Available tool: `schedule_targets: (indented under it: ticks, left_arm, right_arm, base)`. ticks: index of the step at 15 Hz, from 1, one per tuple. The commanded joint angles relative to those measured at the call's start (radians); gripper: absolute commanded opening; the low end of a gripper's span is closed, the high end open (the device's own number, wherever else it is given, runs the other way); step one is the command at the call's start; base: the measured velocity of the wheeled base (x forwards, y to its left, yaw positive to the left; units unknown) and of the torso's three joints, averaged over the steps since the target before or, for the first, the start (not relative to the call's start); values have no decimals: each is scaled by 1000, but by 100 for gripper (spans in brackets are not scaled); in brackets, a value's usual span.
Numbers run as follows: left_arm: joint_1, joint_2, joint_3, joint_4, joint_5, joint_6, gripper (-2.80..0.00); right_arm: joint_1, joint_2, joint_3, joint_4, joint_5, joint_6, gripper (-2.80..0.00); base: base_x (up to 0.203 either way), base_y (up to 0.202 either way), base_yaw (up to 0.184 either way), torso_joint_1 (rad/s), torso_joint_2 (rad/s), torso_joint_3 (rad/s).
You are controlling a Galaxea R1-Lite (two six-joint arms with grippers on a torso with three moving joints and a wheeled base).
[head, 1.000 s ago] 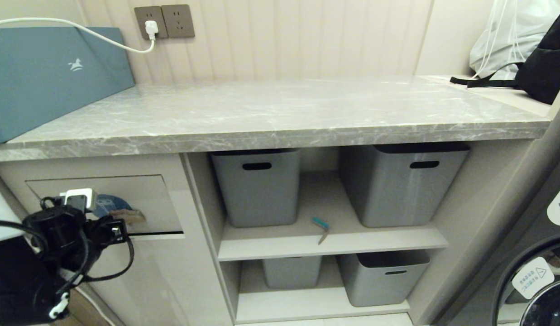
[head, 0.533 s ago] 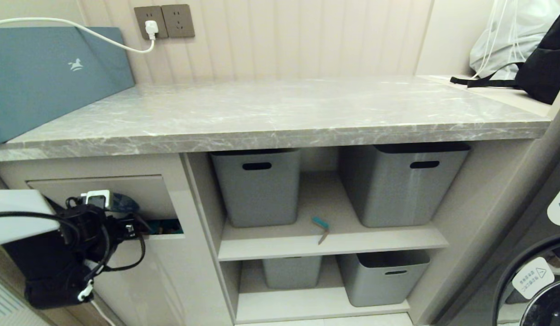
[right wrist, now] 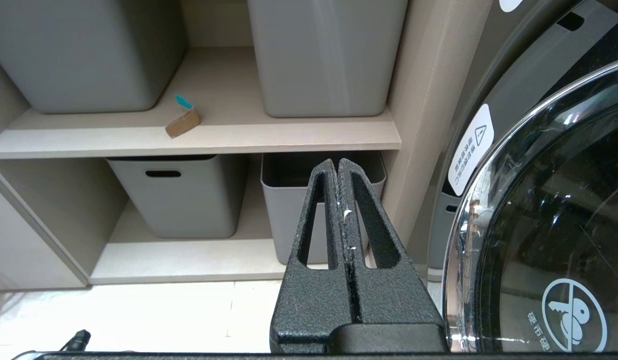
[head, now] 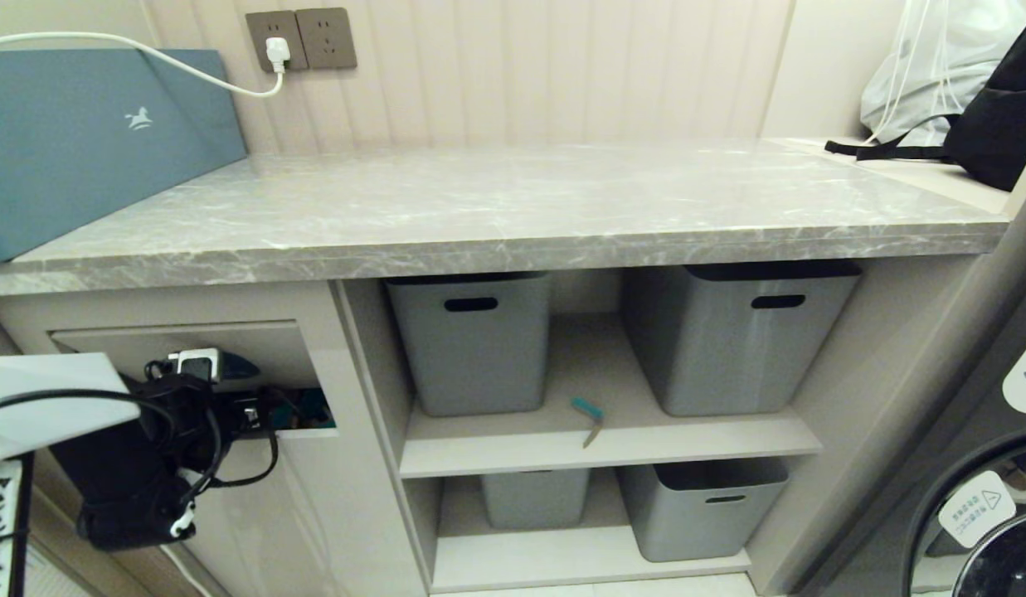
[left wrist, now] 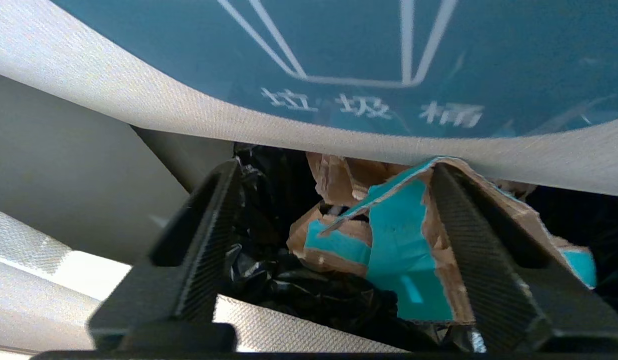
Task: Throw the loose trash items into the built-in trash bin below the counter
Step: Put the garbage in the trash can
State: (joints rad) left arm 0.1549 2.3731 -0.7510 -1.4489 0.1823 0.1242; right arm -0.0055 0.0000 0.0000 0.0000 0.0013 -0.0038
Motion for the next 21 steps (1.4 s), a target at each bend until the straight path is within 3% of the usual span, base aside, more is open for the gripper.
schedule_targets:
  ticks: [1,11,21]
  left_arm:
    - [0,14,-7,-9,3,6,0]
    - [-12,-10,-18,-8,6,9,0]
    - [-35,-140,132,-10,-4,1,0]
  right_arm:
    - [1,0,0,0,0,-1,-280]
    - [0,0,0,0,0,-1,-280]
    - [-1,0,0,0,0,-1,-280]
  base:
    - [0,0,0,0,0,0]
    - [0,0,0,0,0,0]
    - [0,0,0,0,0,0]
